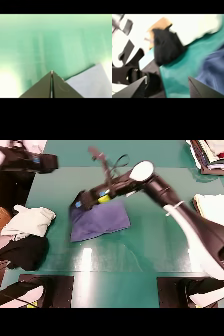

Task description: Fold the shirts.

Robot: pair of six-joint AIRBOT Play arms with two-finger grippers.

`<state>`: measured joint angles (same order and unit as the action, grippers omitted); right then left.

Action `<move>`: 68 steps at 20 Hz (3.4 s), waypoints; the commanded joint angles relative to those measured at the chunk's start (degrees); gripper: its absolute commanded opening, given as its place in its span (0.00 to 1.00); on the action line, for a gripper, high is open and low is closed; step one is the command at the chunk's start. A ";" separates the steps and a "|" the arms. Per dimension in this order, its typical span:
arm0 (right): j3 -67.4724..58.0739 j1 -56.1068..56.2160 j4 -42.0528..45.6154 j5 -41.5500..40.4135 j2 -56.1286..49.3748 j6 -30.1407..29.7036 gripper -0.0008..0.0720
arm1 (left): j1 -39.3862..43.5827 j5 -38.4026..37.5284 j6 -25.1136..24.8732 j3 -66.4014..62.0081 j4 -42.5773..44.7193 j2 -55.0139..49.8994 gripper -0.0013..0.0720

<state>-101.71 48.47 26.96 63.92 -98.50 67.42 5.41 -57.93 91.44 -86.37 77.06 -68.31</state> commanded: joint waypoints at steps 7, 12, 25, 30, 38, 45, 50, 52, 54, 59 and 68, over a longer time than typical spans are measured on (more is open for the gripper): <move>12.28 -13.88 22.01 5.16 5.05 8.48 0.71 | -3.06 -5.79 -0.44 0.13 2.25 3.96 0.05; 25.73 -28.94 23.74 5.14 8.15 9.66 0.99 | -2.89 -5.16 -0.39 0.13 1.14 3.96 0.05; 9.05 -17.14 5.55 7.23 -16.74 7.96 0.63 | -2.89 -4.94 -0.42 0.13 -0.46 3.80 0.05; 1.73 -13.53 6.16 6.78 -18.40 4.39 0.03 | -2.89 -5.18 -0.42 0.13 -4.81 3.80 0.05; -0.33 -36.39 18.01 5.46 -3.15 9.51 0.03 | 3.45 -4.31 -0.44 0.13 -7.61 3.80 0.05; 3.56 -68.08 22.51 5.25 6.80 10.21 0.03 | 13.99 4.52 -0.35 0.13 -7.61 3.78 0.05; 3.61 -80.46 22.10 6.97 4.72 10.21 0.03 | 16.37 6.51 -0.17 0.13 -7.67 3.78 0.05; 3.48 -82.25 22.01 6.01 4.72 10.21 0.03 | 16.37 6.54 -0.11 0.13 -7.61 3.78 0.05; 1.05 -82.99 19.37 5.27 4.83 10.14 0.03 | 16.37 6.56 0.11 0.13 -7.65 3.52 0.05; -12.48 -83.54 16.46 9.18 5.51 10.19 0.03 | 16.37 6.27 0.09 0.24 -7.89 2.05 0.05; -0.87 -88.19 25.66 16.20 16.13 10.23 0.03 | 16.37 5.55 0.02 0.24 -7.87 1.77 0.05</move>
<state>-108.14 -37.52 48.34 77.80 -86.48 77.62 21.74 -51.86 91.50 -86.13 69.17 -66.48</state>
